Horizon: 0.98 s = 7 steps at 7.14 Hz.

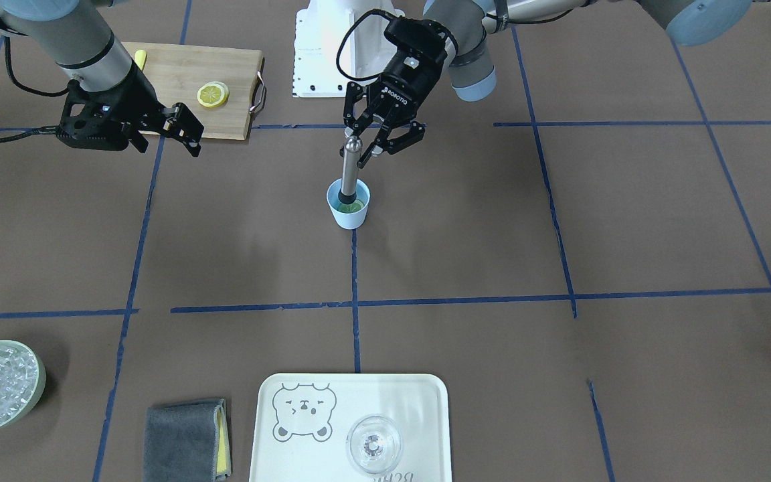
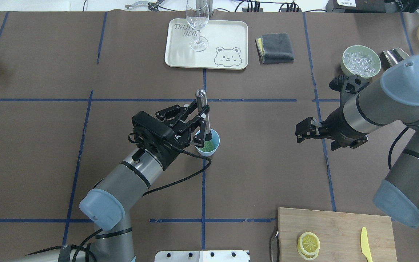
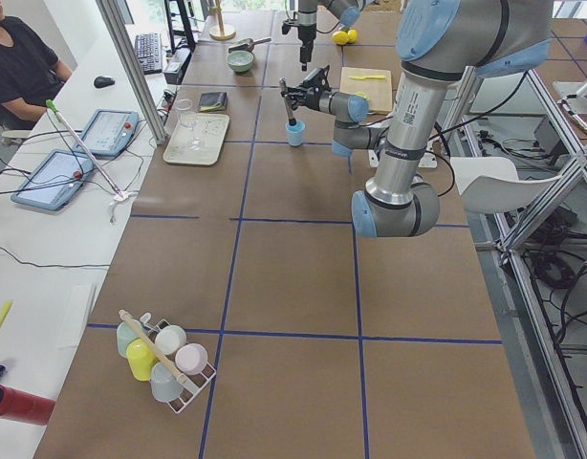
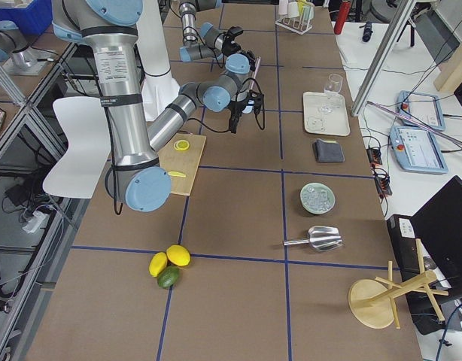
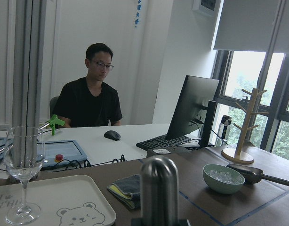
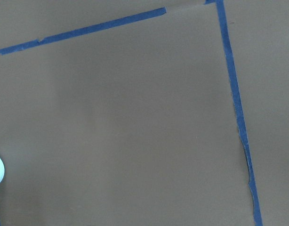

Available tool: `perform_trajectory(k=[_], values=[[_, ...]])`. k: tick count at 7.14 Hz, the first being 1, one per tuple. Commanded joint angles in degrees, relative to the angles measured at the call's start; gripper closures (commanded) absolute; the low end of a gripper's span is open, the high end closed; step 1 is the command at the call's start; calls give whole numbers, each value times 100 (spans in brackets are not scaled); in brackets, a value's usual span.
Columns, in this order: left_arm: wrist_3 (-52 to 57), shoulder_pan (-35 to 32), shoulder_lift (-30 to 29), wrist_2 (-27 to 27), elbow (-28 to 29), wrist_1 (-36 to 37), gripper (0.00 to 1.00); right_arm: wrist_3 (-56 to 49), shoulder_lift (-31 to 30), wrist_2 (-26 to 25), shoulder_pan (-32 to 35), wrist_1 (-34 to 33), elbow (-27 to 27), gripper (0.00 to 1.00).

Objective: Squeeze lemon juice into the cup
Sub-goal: 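Press the muddler down onto the lemon inside the cup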

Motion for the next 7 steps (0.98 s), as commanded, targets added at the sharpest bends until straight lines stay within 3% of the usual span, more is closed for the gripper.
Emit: perform_trajectory(k=[1, 7], values=[[7, 27, -126, 12, 262, 1, 100, 3, 0, 0, 0, -7, 15, 0], [16, 150, -82, 21, 535, -17, 100, 21, 9, 0, -9, 2, -2, 0]])
